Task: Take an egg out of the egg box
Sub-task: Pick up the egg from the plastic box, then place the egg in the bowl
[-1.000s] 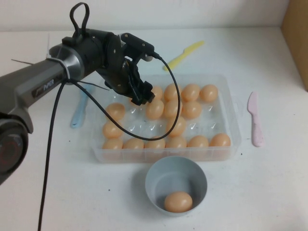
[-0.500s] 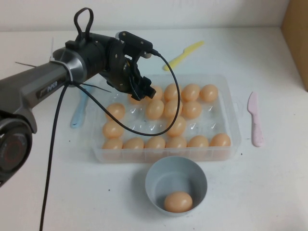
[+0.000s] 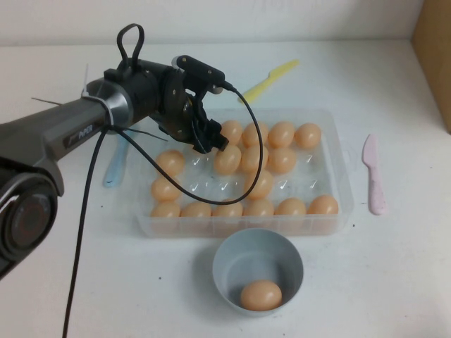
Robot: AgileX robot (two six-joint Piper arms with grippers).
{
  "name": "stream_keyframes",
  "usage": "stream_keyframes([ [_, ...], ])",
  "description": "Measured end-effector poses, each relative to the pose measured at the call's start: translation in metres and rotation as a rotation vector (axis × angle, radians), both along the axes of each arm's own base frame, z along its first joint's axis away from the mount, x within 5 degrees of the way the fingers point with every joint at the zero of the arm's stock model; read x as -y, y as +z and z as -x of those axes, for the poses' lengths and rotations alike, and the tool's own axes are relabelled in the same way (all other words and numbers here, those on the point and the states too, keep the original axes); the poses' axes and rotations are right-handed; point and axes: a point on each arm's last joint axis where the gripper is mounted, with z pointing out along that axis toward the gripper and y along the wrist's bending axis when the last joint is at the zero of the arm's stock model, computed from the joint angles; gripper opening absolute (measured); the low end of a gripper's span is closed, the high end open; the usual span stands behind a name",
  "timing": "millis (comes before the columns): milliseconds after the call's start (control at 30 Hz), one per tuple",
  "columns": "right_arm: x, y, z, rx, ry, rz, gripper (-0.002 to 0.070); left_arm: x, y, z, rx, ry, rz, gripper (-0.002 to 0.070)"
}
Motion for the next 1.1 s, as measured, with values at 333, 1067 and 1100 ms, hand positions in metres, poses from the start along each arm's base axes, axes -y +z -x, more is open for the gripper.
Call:
stream_keyframes([
  [333,0.0,0.0,0.0,0.0,0.0,0.0,-0.0018,0.0,-0.001,0.0,0.002,0.0,0.001,0.0362],
  [1067,0.0,0.0,0.0,0.0,0.0,0.0,-0.0018,-0.002,0.077,0.032,0.05,-0.043,-0.05,0.0357],
  [1100,0.0,0.0,0.0,0.0,0.0,0.0,-0.0018,0.0,0.085,0.037,0.056,-0.051,-0.055,0.0357],
])
